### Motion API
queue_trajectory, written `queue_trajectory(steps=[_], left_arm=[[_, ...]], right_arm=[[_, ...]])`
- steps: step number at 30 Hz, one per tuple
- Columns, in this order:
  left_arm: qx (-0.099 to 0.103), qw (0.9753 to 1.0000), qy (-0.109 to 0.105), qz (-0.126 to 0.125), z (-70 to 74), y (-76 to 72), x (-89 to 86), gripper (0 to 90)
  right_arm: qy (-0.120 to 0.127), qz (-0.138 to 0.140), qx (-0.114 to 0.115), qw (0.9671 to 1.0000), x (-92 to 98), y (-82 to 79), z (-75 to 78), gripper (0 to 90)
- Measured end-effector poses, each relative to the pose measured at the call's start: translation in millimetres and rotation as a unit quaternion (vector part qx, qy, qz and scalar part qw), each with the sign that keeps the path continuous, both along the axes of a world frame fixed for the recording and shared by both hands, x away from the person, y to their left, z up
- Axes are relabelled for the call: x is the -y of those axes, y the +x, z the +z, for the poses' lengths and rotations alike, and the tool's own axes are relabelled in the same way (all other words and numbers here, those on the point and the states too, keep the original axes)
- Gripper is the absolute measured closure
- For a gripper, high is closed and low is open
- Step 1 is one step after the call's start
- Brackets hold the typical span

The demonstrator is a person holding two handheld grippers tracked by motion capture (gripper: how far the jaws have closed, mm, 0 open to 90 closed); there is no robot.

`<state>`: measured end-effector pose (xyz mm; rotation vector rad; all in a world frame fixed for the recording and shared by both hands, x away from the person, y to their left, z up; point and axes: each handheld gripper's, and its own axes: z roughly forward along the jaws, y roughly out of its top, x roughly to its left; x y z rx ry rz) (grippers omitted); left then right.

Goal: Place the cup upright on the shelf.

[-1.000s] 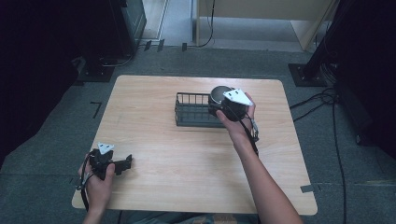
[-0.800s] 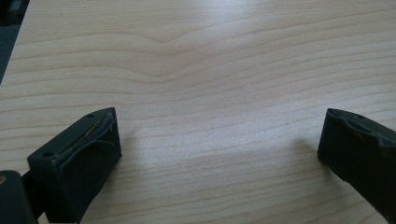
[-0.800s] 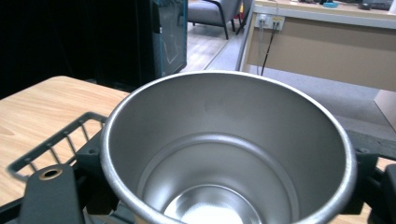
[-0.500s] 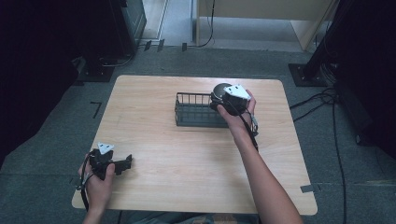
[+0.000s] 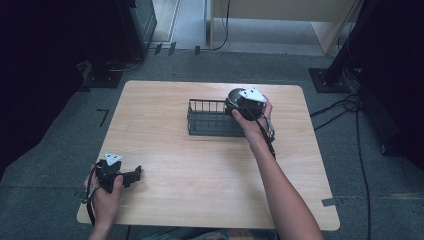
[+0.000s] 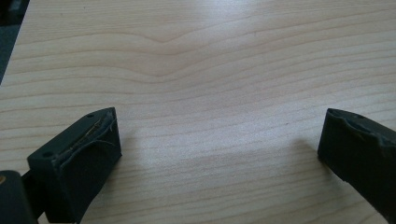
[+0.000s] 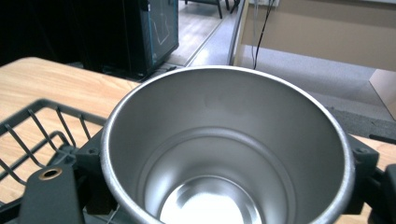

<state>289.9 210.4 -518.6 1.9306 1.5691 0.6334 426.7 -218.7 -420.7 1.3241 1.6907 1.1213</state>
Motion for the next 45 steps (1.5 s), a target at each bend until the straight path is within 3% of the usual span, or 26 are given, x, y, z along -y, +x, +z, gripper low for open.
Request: queue_trajectory(steps=[11, 27, 30, 33, 38, 45], left_arm=[[0.000, 1.0000, 0.000, 0.000, 0.0, 0.0, 0.0, 0.0], [0.000, 1.0000, 0.000, 0.000, 0.0, 0.0, 0.0, 0.0], [0.000, 1.0000, 0.000, 0.000, 0.0, 0.0, 0.0, 0.0], [0.000, 1.0000, 0.000, 0.000, 0.0, 0.0, 0.0, 0.0], [0.000, 1.0000, 0.000, 0.000, 0.0, 0.0, 0.0, 0.0], [0.000, 1.0000, 0.000, 0.000, 0.0, 0.0, 0.0, 0.0]], right_arm=[[-0.007, 0.008, -0.031, 0.9995, -0.1, 1.7, -19.2, 17.2], [-0.010, 0.029, -0.069, 0.9971, 0.3, -0.8, -25.8, 13.4], [-0.004, 0.034, -0.071, 0.9969, 0.8, -2.0, -24.0, 10.3], [0.004, 0.041, -0.071, 0.9966, 3.1, -3.6, -20.6, 0.7], [0.011, 0.041, -0.073, 0.9964, 9.3, -7.7, -16.2, 0.0], [0.011, 0.049, -0.058, 0.9970, 16.8, -20.5, -8.4, 0.0]])
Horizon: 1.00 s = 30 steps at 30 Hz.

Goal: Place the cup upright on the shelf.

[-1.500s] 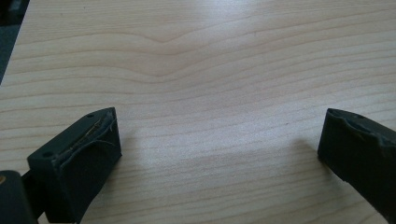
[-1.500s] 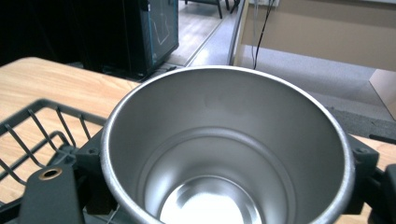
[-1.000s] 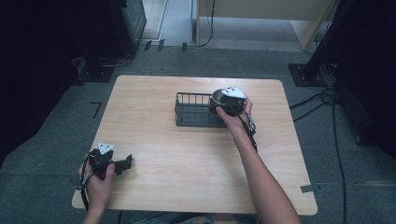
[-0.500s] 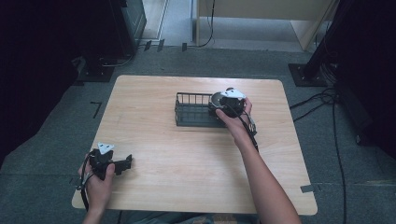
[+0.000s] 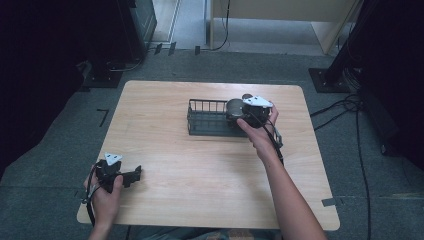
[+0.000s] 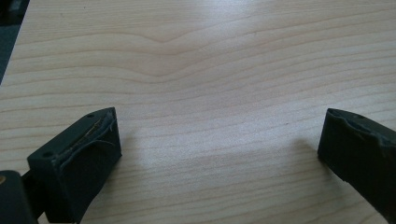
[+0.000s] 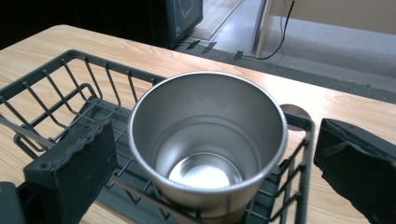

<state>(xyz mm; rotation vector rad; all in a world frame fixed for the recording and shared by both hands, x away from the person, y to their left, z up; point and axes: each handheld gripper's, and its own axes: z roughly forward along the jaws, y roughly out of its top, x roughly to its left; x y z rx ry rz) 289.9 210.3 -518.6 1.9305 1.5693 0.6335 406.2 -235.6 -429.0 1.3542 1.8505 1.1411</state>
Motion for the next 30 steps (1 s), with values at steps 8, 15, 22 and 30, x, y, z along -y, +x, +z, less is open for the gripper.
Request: queue_trajectory(steps=[8, 15, 22, 30], left_arm=[[0.000, 1.0000, 0.000, 0.000, 0.0, 0.0, 0.0, 0.0], [0.000, 1.0000, 0.000, 0.000, 0.0, 0.0, 0.0, 0.0], [0.000, 1.0000, 0.000, 0.000, 0.0, 0.0, 0.0, 0.0], [0.000, 1.0000, 0.000, 0.000, -0.1, 0.0, 0.0, 0.0]], right_arm=[[-0.003, -0.001, 0.005, 1.0000, 7.0, -15.8, 2.8, 0.0], [-0.004, -0.003, 0.009, 1.0000, 17.5, -30.4, 3.5, 0.0], [-0.002, -0.009, 0.009, 0.9999, 30.5, -43.9, 0.6, 0.0], [0.001, -0.023, 0.003, 0.9997, 48.7, -58.1, -7.5, 0.0]])
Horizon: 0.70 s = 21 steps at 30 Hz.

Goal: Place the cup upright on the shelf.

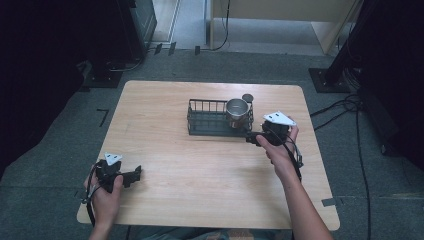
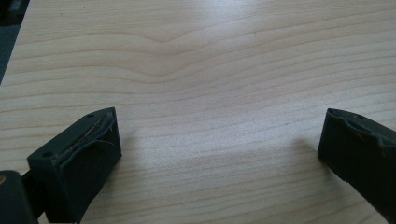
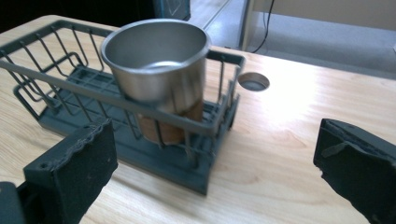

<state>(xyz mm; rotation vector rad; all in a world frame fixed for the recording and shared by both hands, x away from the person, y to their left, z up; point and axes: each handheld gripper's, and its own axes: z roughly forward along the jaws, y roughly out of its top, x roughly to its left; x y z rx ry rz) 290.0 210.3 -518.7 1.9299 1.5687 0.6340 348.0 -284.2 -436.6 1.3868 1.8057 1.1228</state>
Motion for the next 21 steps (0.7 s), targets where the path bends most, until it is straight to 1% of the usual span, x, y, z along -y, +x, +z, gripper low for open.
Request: queue_trajectory(steps=[7, 14, 16, 21], left_arm=[[-0.001, 1.0000, 0.001, -0.001, 0.2, 0.0, -0.1, 0.0], [-0.001, 1.0000, 0.001, -0.001, 0.1, 0.0, -0.1, 0.0], [-0.001, 1.0000, 0.001, -0.001, 0.1, 0.0, -0.1, 0.0], [-0.001, 1.0000, 0.001, -0.001, 0.1, 0.0, -0.1, 0.0]], right_arm=[[0.001, -0.011, -0.006, 0.9999, 14.6, -12.5, -9.9, 0.0], [0.000, -0.019, -0.010, 0.9998, 24.2, -23.9, -17.7, 0.0], [-0.001, -0.022, -0.012, 0.9997, 29.0, -29.4, -21.9, 0.0], [-0.004, -0.026, -0.018, 0.9995, 34.0, -35.6, -27.9, 0.0]])
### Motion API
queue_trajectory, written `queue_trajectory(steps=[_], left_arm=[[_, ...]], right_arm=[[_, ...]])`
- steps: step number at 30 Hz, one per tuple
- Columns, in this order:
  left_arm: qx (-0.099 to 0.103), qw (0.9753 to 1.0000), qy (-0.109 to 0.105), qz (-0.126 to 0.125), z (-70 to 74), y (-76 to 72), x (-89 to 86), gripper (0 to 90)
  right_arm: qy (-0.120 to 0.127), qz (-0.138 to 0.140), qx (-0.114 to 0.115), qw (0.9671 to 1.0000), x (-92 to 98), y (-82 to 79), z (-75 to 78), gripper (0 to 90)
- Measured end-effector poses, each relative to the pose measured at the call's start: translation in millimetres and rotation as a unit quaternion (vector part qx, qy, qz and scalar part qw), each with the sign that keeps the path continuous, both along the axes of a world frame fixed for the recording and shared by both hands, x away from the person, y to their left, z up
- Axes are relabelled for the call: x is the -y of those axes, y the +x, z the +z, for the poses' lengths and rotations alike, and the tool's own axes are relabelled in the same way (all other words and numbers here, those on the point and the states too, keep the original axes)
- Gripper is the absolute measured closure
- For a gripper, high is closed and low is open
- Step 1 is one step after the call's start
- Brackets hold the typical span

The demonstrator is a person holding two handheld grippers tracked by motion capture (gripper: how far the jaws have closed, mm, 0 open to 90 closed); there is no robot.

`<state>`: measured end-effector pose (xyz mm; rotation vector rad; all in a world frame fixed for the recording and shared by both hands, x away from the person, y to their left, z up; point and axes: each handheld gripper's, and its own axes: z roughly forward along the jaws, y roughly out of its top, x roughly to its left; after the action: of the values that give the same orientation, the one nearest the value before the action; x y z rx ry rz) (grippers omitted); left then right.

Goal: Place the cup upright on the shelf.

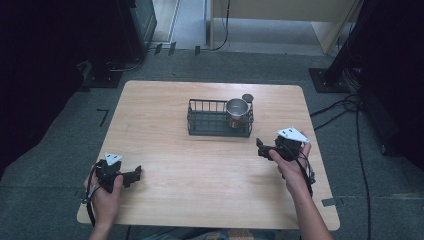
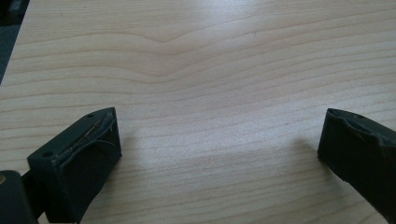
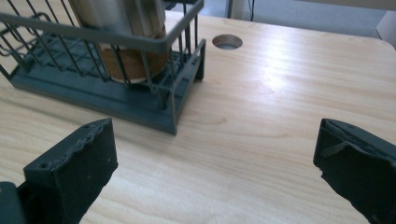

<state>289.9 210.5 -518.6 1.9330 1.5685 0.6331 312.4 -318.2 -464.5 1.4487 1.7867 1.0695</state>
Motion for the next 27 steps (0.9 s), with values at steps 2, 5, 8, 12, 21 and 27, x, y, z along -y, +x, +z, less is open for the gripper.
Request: queue_trajectory(steps=[2, 5, 8, 12, 21, 27], left_arm=[[0.000, 1.0000, 0.000, 0.000, 0.0, 0.0, 0.0, 0.0], [0.000, 1.0000, 0.000, 0.000, 0.0, 0.0, 0.0, 0.0], [0.000, 1.0000, 0.000, 0.000, 0.0, 0.0, 0.0, 0.0], [0.000, 1.0000, 0.000, 0.000, 0.0, 0.0, 0.0, 0.0], [0.000, 1.0000, 0.000, 0.000, 0.0, 0.0, 0.0, 0.0], [0.000, 1.0000, 0.000, 0.000, 0.0, 0.0, 0.0, 0.0]], right_arm=[[-0.002, -0.002, -0.002, 1.0000, 2.4, -3.2, -3.0, 0.0], [-0.001, -0.005, -0.005, 1.0000, 6.6, -7.8, -7.9, 0.0], [0.000, -0.009, -0.011, 0.9999, 10.6, -12.6, -13.1, 0.0], [0.001, -0.015, -0.018, 0.9997, 16.6, -18.6, -20.4, 0.0], [0.004, -0.030, -0.033, 0.9990, 30.8, -32.1, -35.7, 0.0], [0.004, -0.036, -0.042, 0.9985, 36.8, -40.1, -43.8, 0.0]])
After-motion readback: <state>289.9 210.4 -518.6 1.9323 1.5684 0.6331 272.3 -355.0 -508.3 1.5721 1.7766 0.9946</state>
